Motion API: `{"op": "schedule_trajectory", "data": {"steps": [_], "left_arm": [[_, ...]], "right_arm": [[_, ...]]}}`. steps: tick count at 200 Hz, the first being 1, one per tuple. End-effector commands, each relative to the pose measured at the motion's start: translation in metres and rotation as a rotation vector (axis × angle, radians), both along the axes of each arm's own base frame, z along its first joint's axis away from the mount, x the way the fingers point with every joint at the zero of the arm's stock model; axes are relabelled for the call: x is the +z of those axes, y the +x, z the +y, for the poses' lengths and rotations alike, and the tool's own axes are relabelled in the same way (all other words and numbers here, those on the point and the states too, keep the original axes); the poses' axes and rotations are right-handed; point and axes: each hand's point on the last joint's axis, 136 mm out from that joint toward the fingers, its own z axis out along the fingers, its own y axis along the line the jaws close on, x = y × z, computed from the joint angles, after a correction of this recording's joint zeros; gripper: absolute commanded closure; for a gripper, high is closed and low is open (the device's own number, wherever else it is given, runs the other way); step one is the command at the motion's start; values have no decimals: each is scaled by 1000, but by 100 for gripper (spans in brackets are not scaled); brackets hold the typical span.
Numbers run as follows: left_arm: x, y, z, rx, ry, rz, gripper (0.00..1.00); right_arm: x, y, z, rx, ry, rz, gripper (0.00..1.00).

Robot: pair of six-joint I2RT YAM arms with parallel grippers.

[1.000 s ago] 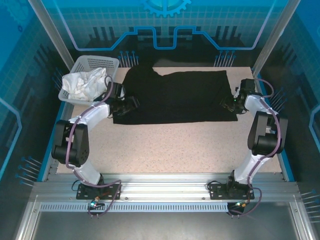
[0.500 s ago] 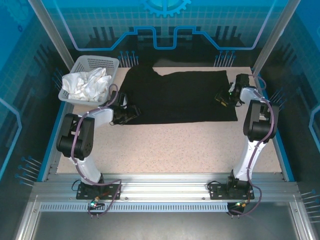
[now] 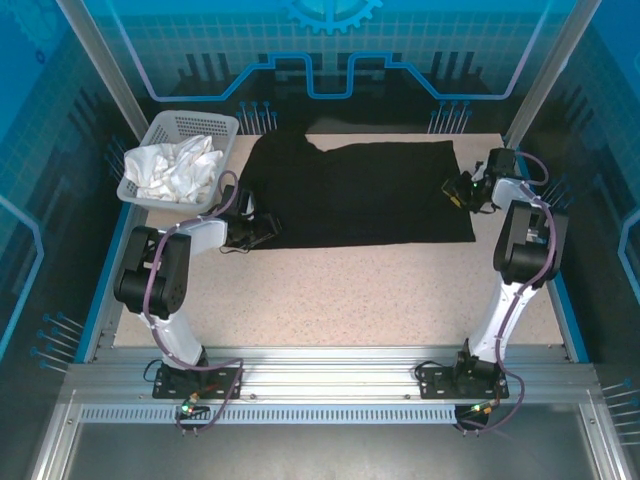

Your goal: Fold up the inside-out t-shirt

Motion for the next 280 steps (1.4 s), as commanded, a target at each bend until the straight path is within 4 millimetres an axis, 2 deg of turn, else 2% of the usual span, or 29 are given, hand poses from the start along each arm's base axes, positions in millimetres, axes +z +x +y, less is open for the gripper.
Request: {"op": "schedule_trajectory", "data": {"steps": [1,33,51,72,136,192,254,280], "left_arm": [[-4,-9,2,-16,18,16,37],[-5,-8,2,-20,14,19,36],[-5,-8,1,-25,15,20,37],[-6,-8,1,-28,19,23,36],[-8,-7,0,-28,15,25,36],[-10,-9,2,-28,24,27,36],[-14,-11,4,-35,37,34,36],[-15,-13,5,-38,44,36,36]], "right_arm": [[20,-27,31,132,-75,-15,59],[-3,-62,87,290,-70,53,53],[-14,-71,113,360,-60,84,51],[-27,-74,128,398,-66,124,50],[-35,-62,129,395,-75,159,50],[-37,-43,131,384,-88,187,52],[-22,-3,129,321,-90,155,55],[-22,15,127,302,-88,157,57]]}}
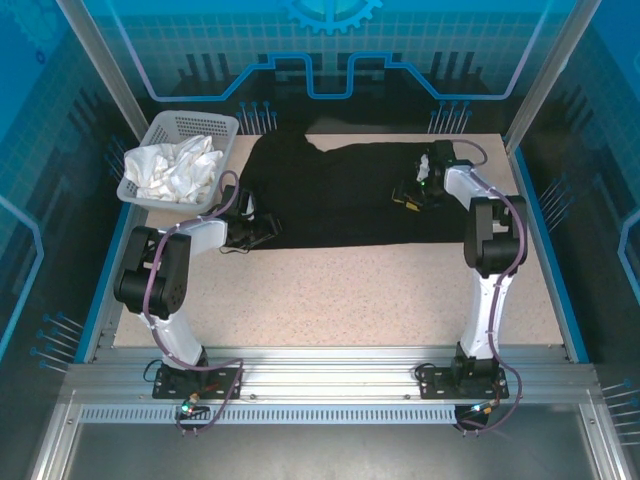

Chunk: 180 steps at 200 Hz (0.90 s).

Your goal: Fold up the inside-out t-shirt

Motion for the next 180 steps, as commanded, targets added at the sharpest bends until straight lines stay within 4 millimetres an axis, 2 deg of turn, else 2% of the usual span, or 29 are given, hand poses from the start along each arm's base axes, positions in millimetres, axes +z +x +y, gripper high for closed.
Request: {"op": "schedule_trajectory", "data": {"steps": [1,25,43,63,79,90,112,147,180], "left_arm": [[-14,-13,6,-19,35,41,36],[-14,-14,6,-19,35,42,36],[-11,-13,6,-18,32,36,36],[-6,-10,4,-18,25,25,36],[-4,-8,3,-21,17,21,36],[-3,-8,2,-22,10,21,36],[-3,-7,0,-24,-4,25,36],[-7,-11,-4,-26,-30,46,36],[-9,-24,-6,-36,-40,66,36]], "right_arm": [[-5,10,2,-27,-4,37,57],[-2,21,-6,-49,-17,24,59],[11,19,-13,-52,-13,-8,58],[27,2,-22,-31,-34,-49,57],[29,-23,-36,-20,-76,-42,55],[25,-39,-48,-19,-106,-20,55],[3,-70,-79,-36,-195,67,54],[-28,-103,-117,-62,-304,204,55],[-46,-134,-132,-71,-350,295,56]]}}
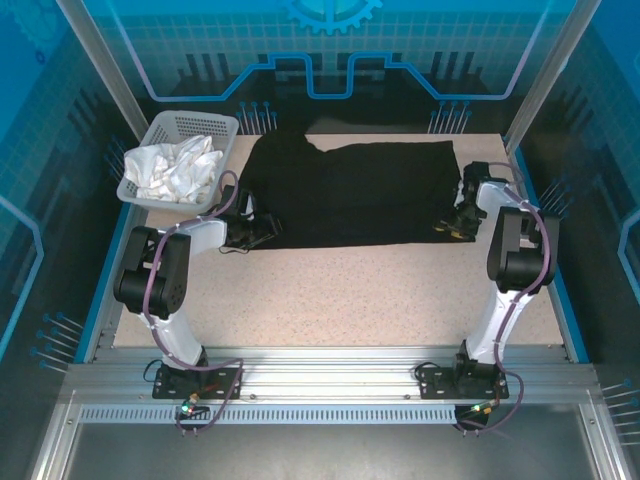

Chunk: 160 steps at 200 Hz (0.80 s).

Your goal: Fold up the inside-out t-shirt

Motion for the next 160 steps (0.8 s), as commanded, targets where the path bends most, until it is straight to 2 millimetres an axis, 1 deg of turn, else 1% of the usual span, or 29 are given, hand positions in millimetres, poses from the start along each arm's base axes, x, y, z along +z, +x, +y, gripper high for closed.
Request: {"op": "schedule_trajectory", "data": {"steps": [1,18,31,55,67,75,79,82,83,87,99,108,113,119,129,146,159,160], "left_arm": [[-10,-24,-3,-26,-20,64,36],[-10,-37,-3,-26,-20,75,36],[-15,-54,-4,-33,-18,94,36],[-21,-95,-10,-57,-9,133,36],[-20,-116,-14,-69,-9,145,36],[-17,-131,-19,-82,-12,147,36],[-15,-137,-20,-85,-10,145,36],[-12,-141,-21,-88,-9,140,35],[-11,-142,-22,-89,-8,140,36],[-8,-147,-23,-93,-7,132,36],[8,-153,-24,-91,-22,94,35],[20,-152,-21,-76,-24,58,35],[28,-149,-18,-66,-15,32,35],[35,-146,-13,-49,0,5,35],[40,-141,-5,-17,14,-24,34],[39,-134,10,50,-22,-4,33],[36,-130,16,79,-60,17,34],[36,-129,17,81,-62,17,34]], "right_arm": [[-18,-35,-12,13,-60,118,56],[-22,-55,-16,-1,-79,153,57],[-23,-69,-16,-10,-91,168,58],[-20,-102,-18,-49,-88,179,59],[-16,-118,-20,-86,-97,163,59],[-10,-126,-21,-116,-109,126,59],[-4,-129,-21,-138,-110,102,59],[4,-126,-22,-147,-110,63,59],[3,-130,-21,-147,-109,65,59],[8,-133,-19,-147,-113,30,59],[37,-129,-16,-120,-159,-106,58],[61,-120,1,-34,-152,-227,57],[75,-115,15,34,-139,-297,56],[89,-108,40,135,-112,-375,55],[107,-101,82,304,-85,-482,53],[123,-95,159,575,-55,-593,51],[126,-93,217,751,-40,-625,49],[124,-93,221,764,-41,-622,49]]}}
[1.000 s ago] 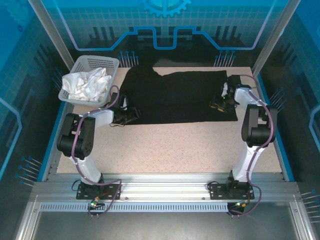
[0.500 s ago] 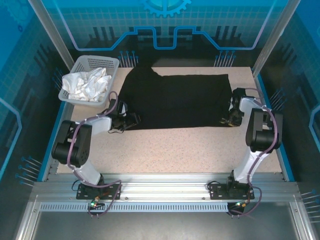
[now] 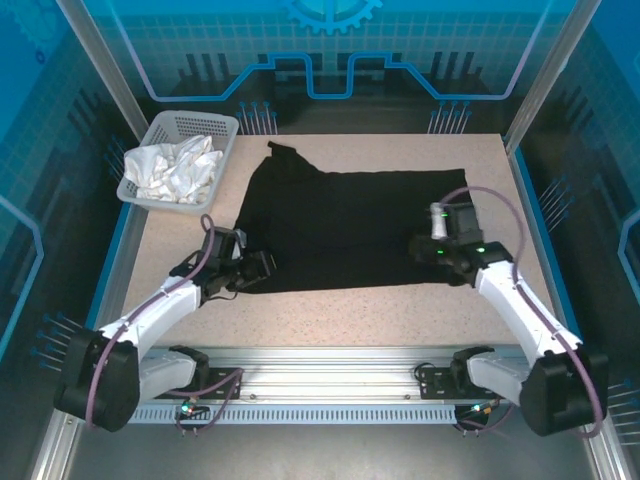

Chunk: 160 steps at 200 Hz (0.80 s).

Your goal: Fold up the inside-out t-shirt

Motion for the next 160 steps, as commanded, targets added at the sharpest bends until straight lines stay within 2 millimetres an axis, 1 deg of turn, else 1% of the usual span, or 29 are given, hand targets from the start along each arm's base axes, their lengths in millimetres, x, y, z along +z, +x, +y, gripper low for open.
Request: {"op": "schedule_trajectory", "data": {"steps": [1,2,6,8,17,27,28,32,35,39,41,43,48,49,52,63,76,90,105,125,140,152,160], "left_arm": [[-8,2,18,80,-30,70,34],[-8,2,18,81,-31,71,34],[-9,3,19,85,-37,73,34],[-8,5,20,88,-39,71,34],[-10,7,20,90,-51,74,35],[-13,11,19,93,-68,79,37],[-13,11,19,94,-70,80,37],[-15,12,19,95,-77,84,38],[-16,13,20,100,-79,87,38],[-18,13,20,100,-80,90,39],[-18,14,20,101,-81,91,39],[-20,14,21,103,-80,94,40],[-22,14,22,108,-78,100,40],[-23,14,23,110,-77,101,41],[-25,14,23,110,-72,104,41],[-31,13,26,113,-63,112,42],[-38,11,29,118,-58,128,44],[-43,9,31,122,-61,142,44],[-47,6,32,127,-60,147,44],[-50,3,34,129,-56,151,44],[-52,1,34,129,-56,155,43],[-54,0,35,128,-53,157,43],[-54,-1,35,127,-52,157,43]], "right_arm": [[4,6,98,342,-28,-84,49],[7,8,103,353,-29,-93,49],[9,9,121,402,-39,-105,48],[6,9,129,423,-46,-100,48],[5,10,168,528,-72,-115,46],[1,11,205,619,-111,-134,45],[-3,10,207,627,-116,-128,45],[-6,10,221,660,-125,-129,45],[-5,11,232,685,-124,-137,44],[-9,11,244,715,-130,-133,44],[-15,11,248,730,-138,-126,44],[-14,12,254,743,-139,-129,44],[-21,13,266,773,-145,-120,44],[-18,12,268,778,-144,-124,44],[-21,12,274,796,-147,-118,44],[-38,14,292,848,-180,-86,43],[-56,13,305,901,-217,-46,42],[-74,13,313,935,-255,-17,42],[-86,16,314,943,-274,9,42],[-94,22,317,941,-285,22,44],[-97,25,321,940,-274,32,50],[-99,27,323,940,-268,37,59],[-99,30,323,930,-262,37,67]]}}
